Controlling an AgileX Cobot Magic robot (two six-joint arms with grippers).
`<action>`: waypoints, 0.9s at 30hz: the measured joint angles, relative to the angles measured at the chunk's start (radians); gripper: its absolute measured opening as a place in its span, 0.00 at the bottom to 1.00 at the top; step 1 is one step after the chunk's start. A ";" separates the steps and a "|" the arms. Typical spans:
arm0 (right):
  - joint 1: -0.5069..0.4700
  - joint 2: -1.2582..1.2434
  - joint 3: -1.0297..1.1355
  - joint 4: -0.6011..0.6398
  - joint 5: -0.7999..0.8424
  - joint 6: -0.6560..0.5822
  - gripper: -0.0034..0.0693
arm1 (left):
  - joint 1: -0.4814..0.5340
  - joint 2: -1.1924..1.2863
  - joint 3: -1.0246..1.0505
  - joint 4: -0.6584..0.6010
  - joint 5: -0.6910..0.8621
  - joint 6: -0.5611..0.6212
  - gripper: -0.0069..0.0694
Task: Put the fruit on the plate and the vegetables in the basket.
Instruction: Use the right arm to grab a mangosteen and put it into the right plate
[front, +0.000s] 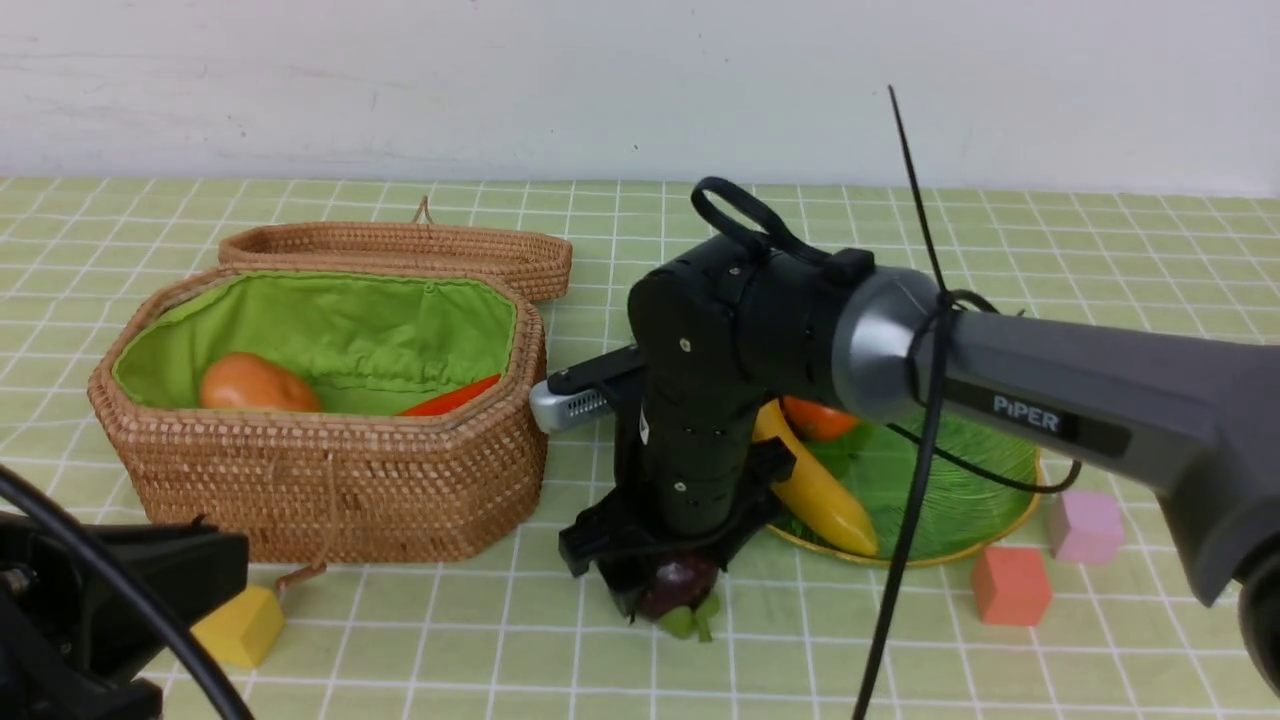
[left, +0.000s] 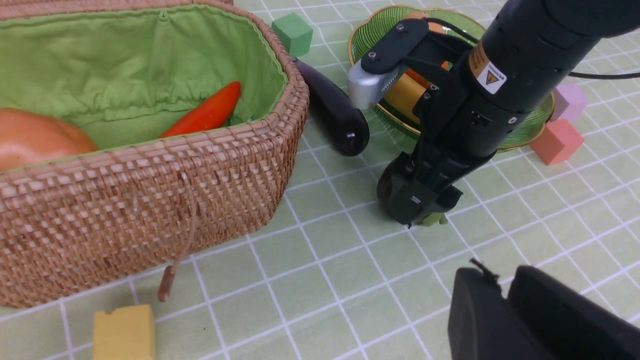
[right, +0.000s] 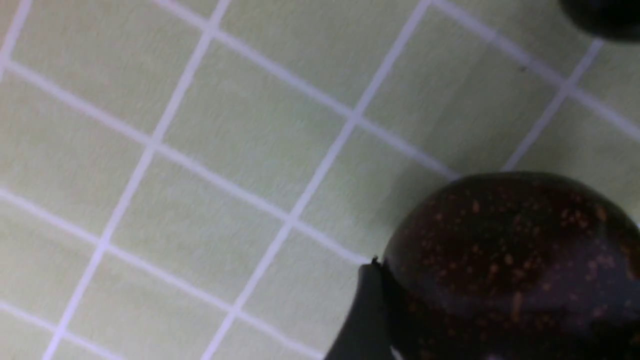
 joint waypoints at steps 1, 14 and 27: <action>0.000 0.003 -0.009 0.005 0.021 -0.007 0.86 | 0.000 0.000 0.000 0.000 0.000 0.000 0.21; -0.010 -0.104 -0.171 -0.070 0.134 -0.041 0.86 | 0.000 0.000 0.000 0.000 0.003 0.000 0.21; -0.406 -0.203 -0.095 -0.080 0.146 -0.003 0.86 | 0.000 0.000 0.000 0.000 0.003 0.001 0.21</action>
